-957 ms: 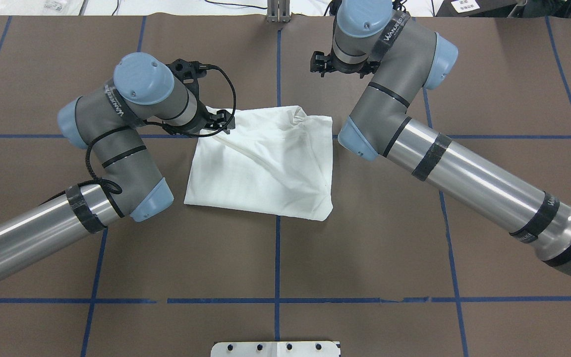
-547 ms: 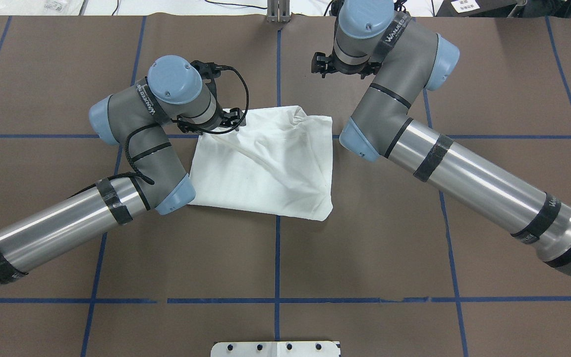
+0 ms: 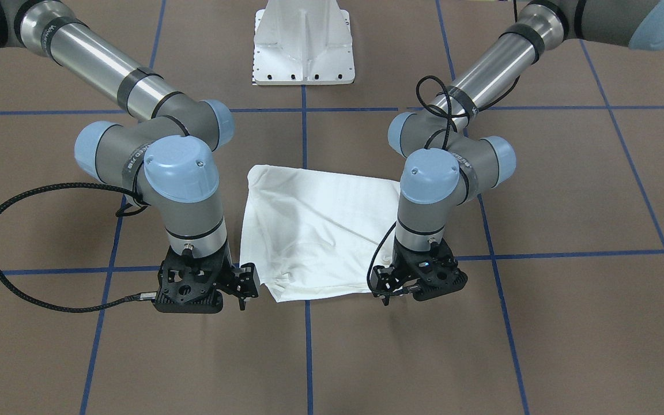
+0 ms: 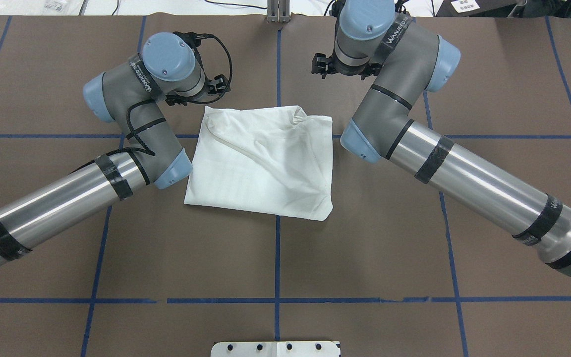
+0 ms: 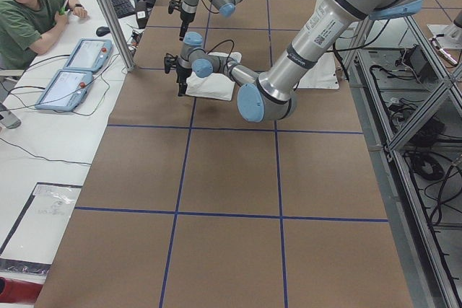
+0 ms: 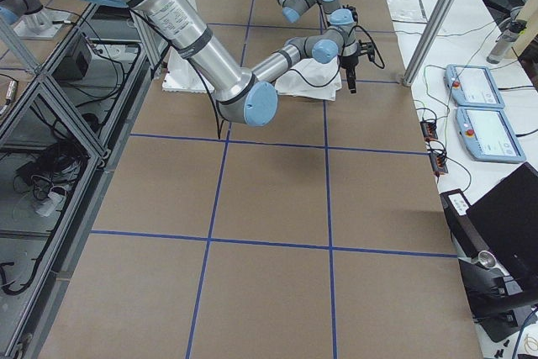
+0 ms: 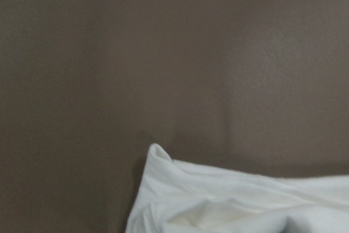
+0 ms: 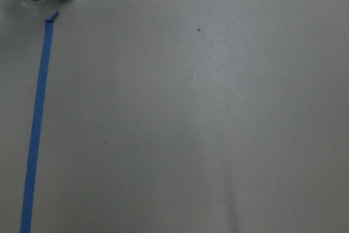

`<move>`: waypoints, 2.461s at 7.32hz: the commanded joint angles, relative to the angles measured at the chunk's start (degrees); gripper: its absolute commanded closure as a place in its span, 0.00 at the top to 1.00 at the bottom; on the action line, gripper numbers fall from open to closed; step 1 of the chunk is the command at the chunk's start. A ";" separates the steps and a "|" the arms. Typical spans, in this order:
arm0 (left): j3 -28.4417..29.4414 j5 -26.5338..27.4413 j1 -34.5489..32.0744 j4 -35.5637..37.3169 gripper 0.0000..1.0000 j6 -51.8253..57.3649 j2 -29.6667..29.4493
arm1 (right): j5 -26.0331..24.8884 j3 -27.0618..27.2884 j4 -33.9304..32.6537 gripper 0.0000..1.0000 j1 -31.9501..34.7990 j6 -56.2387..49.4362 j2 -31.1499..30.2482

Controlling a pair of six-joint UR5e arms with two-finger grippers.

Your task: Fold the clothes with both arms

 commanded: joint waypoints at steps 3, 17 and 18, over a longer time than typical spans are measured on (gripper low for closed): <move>-6.86 -7.46 -3.42 3.83 1.00 7.00 0.69 | 6.86 6.85 -5.31 1.00 1.22 -0.63 -4.20; -41.80 -29.91 -42.62 22.16 1.00 76.48 48.33 | 30.10 37.74 -24.77 1.00 40.25 -69.62 -54.91; -42.15 -30.43 -43.95 21.97 1.00 76.65 48.86 | 30.18 38.52 -23.37 1.00 41.04 -69.45 -58.06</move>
